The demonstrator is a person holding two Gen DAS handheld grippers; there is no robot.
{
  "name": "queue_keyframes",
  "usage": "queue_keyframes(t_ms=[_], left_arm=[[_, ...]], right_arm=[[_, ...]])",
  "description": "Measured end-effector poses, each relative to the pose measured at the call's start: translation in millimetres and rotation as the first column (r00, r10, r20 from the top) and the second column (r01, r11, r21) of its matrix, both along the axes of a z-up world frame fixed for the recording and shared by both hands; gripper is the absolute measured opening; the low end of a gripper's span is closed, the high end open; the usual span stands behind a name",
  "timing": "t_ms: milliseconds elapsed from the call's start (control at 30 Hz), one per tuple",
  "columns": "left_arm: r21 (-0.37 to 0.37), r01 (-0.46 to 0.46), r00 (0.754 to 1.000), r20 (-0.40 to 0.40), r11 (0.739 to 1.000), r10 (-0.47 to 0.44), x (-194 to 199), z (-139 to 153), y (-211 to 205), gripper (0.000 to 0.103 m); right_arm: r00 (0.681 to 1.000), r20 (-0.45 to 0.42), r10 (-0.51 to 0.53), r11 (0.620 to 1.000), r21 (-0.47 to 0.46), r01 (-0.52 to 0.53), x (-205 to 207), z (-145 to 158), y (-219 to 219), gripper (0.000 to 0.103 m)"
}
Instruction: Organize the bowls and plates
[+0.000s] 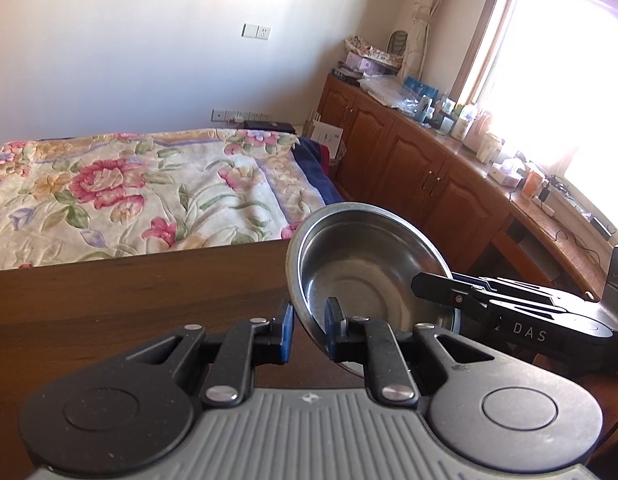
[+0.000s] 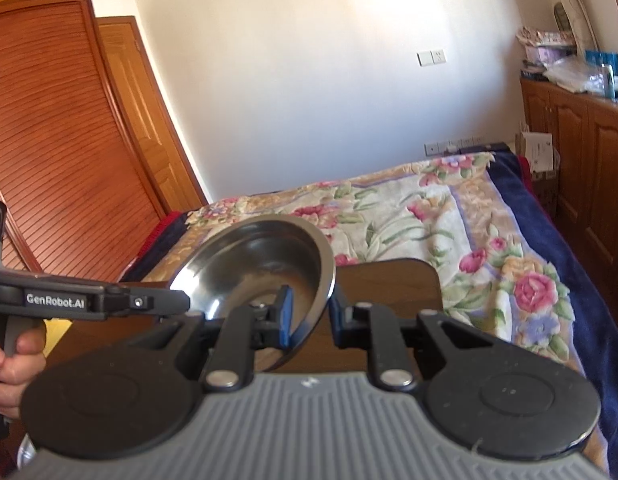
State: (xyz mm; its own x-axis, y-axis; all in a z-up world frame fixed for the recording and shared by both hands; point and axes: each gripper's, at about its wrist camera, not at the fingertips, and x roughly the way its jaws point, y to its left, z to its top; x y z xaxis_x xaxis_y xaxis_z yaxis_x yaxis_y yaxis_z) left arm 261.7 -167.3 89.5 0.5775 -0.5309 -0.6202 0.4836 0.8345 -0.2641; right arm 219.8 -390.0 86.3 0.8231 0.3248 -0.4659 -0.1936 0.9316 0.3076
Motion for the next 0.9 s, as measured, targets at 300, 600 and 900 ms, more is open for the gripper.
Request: queue_keyframes(t_ms=[300,600,900], left_arm=[[0.008,-0.003,0.999,0.051,1.0,0.002,-38.6,19.8,18.6,0.019],[0.021,-0.011,0.997,0.074,1.0,0.01,-72.0,25.1,39.5,0.019],[0.025,-0.004,0.997,0.079,1.0,0.002,-100.4,19.2,56.5,0.019]], right_arm=[[0.999,0.041,0.012,0.999,-0.035,-0.011,-24.9,19.6,16.9,0.021],[0.998,0.055,0.035,0.997,-0.07,-0.031,-50.4,25.8,36.2,0.021],[0.997,0.059,0.053,0.995,-0.084,-0.048,-77.2,27.3,49.2,0.021]])
